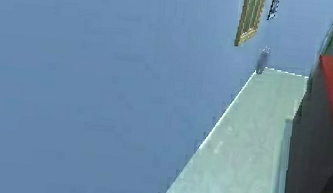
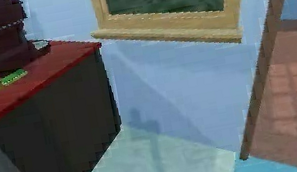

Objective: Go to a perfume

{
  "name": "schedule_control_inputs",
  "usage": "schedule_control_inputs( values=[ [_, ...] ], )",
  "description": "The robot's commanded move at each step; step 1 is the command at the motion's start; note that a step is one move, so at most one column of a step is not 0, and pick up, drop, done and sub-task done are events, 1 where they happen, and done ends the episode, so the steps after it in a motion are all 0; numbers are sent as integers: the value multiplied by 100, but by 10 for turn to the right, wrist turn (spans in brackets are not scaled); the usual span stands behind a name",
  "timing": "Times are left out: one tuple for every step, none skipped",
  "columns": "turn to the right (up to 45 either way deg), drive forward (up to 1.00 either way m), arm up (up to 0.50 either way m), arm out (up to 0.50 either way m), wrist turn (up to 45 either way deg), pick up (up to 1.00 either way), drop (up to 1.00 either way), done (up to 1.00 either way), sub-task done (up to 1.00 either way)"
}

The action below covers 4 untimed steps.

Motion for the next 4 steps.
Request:
schedule_control_inputs(
  values=[
    [450, 0, 0, 0, 0, 0, 0, 0, 0],
    [450, 0, 0, 0, 0, 0, 0, 0, 0],
    [450, 0, 0, 0, 0, 0, 0, 0, 0],
    [270, 0, 0, 0, 0, 0, 0, 0, 0]
  ],
)
